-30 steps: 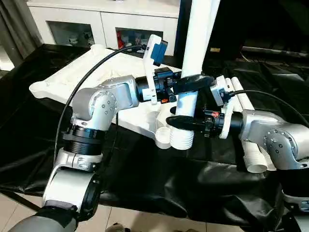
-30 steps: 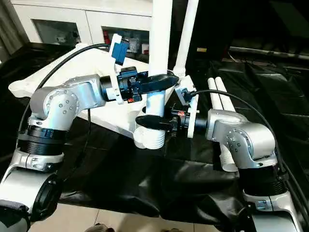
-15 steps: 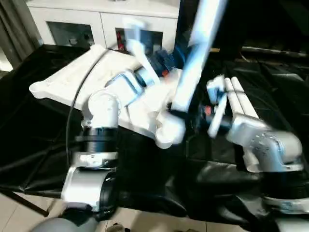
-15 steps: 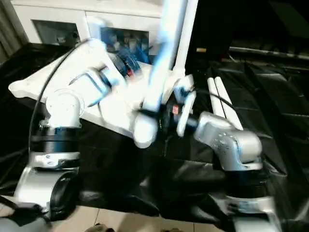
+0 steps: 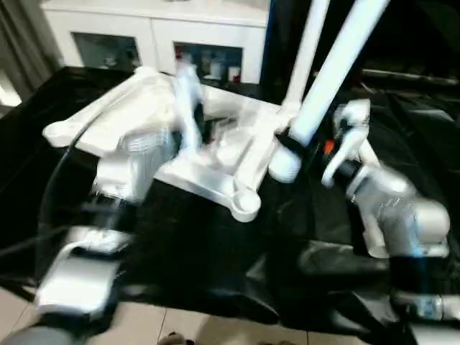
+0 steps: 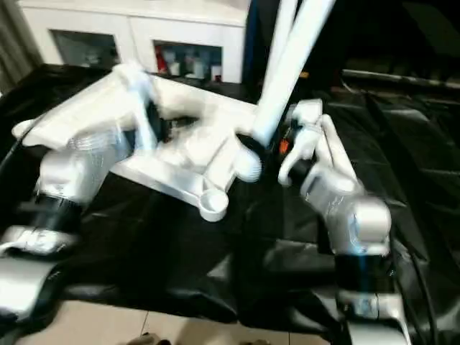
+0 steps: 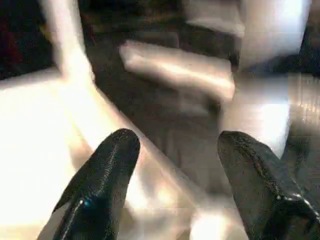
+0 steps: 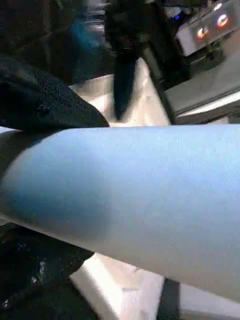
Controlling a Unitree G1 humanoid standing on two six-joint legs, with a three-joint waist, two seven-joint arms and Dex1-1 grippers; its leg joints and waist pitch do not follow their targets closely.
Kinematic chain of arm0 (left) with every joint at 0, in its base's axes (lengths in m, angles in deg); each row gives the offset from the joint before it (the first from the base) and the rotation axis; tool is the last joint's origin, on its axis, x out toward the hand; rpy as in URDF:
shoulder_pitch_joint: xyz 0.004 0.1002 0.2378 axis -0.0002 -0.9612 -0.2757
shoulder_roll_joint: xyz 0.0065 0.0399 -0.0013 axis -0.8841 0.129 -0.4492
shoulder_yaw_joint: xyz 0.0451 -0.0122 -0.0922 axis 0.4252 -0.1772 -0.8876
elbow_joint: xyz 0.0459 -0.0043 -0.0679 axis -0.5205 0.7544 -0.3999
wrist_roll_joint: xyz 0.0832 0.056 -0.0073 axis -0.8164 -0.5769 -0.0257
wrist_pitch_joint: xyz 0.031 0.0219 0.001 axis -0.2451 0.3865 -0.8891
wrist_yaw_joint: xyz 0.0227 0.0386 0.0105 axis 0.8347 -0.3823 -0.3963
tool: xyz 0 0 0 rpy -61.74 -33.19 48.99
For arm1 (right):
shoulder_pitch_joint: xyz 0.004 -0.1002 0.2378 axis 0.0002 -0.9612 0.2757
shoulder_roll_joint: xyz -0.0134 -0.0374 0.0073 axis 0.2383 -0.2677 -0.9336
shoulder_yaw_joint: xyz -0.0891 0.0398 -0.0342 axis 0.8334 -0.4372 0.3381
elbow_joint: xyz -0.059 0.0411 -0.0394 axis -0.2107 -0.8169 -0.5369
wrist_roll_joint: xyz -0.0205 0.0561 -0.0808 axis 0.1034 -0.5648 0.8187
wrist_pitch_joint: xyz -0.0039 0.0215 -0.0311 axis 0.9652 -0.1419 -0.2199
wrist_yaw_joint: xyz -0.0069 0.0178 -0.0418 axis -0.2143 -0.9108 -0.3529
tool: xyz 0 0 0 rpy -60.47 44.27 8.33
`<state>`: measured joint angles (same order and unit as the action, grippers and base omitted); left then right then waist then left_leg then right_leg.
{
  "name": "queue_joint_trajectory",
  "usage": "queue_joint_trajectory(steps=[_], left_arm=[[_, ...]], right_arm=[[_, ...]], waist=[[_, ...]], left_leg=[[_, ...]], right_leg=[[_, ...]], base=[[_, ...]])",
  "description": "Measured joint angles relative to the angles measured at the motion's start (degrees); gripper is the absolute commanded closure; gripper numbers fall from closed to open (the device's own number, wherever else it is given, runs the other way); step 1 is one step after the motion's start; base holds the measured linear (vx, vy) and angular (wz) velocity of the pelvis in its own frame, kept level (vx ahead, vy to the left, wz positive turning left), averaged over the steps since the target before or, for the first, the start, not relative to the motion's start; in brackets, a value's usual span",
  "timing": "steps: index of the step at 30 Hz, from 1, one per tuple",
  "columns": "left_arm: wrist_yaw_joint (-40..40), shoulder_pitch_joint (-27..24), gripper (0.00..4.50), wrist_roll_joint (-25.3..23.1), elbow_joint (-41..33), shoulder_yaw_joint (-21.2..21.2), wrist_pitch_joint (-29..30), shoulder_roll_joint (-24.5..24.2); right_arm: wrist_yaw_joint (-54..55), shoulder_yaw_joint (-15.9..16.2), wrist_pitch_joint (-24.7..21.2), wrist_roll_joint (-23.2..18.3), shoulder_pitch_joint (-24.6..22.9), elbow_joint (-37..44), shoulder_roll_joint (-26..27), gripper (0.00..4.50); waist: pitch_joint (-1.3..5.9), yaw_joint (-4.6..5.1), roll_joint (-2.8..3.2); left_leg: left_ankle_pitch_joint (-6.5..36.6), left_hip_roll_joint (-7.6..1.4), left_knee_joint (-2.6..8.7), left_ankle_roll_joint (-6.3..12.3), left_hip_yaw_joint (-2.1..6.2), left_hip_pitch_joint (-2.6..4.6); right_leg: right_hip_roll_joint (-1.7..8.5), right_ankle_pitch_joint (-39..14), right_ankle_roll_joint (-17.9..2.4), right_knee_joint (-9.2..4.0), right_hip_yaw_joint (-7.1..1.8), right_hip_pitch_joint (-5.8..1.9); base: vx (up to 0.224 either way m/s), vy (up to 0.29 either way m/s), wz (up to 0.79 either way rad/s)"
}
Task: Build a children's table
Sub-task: Rotate table base
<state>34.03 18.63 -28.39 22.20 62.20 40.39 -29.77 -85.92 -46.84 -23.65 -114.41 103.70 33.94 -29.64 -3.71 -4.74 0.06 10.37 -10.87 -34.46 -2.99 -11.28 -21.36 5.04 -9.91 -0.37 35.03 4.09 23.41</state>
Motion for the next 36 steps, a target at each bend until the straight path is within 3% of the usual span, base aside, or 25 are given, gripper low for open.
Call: queue_joint_trajectory(steps=[2, 5, 8, 12, 28, 36], left_arm=[[3.0, -0.1, 1.44, -5.0, 2.4, 4.2, -3.0, -2.8], [6.1, 0.6, 1.44, -8.6, 5.8, 7.1, -5.1, -4.5], [7.8, 1.5, 1.44, -11.0, 10.3, 8.8, -7.5, -5.3], [4.8, 5.0, 1.81, -15.3, 18.2, 10.4, -13.8, -4.6], [1.4, 8.7, 3.06, -20.0, 29.7, 10.5, -22.5, -0.2], [8.1, 11.2, 3.66, -20.1, 31.0, 9.9, -18.3, -0.1]], right_arm=[[0.1, 0.8, 0.6, 0.7, -0.1, 0.2, -0.2, 2.57], [0.0, 1.1, 1.6, 1.6, -0.5, 0.2, -0.6, 2.57], [0.0, 1.4, 2.1, 2.2, -1.1, 0.2, -0.9, 2.57], [-0.2, 2.0, 2.3, 2.4, -1.1, 0.3, -1.7, 2.57], [-1.1, 3.0, 2.4, 3.6, -2.2, 0.8, -2.4, 2.57], [-1.2, 3.6, 3.4, 4.3, -3.0, 0.8, -2.4, 2.57]], waist=[[0.01, 0.30, 0.11], [0.02, 0.31, 0.12], [0.02, 0.23, 0.13], [0.02, 0.06, 0.17], [0.08, -0.22, 0.39], [0.17, -0.01, 0.52]], left_leg=[[0.0, 0.00, 0.01, -0.04, 0.00, 0.02], [0.0, 0.00, 0.00, -0.06, 0.00, 0.09], [0.0, 0.01, -0.01, -0.07, -0.02, 0.10], [0.0, 0.02, -0.03, -0.07, -0.03, 0.12], [0.0, 0.01, -0.07, -0.06, -0.03, 0.32], [0.0, 0.01, -0.01, -0.05, -0.06, 0.34]], right_leg=[[-0.01, 0.0, 0.0, 0.05, 0.00, 0.00], [-0.01, 0.0, 0.0, 0.08, -0.02, -0.03], [0.00, 0.0, -0.1, 0.09, -0.07, -0.04], [0.00, 0.1, -0.1, 0.09, -0.08, -0.06], [0.00, 0.1, -0.2, 0.06, -0.08, -0.25], [0.00, 0.1, -0.2, 0.03, -0.08, -0.25]], base=[[0.000, 0.000, 0.00], [0.000, 0.000, 0.00], [0.000, 0.000, 0.00], [0.000, 0.000, 0.00], [0.000, 0.000, 0.00], [0.000, 0.000, 0.00]])
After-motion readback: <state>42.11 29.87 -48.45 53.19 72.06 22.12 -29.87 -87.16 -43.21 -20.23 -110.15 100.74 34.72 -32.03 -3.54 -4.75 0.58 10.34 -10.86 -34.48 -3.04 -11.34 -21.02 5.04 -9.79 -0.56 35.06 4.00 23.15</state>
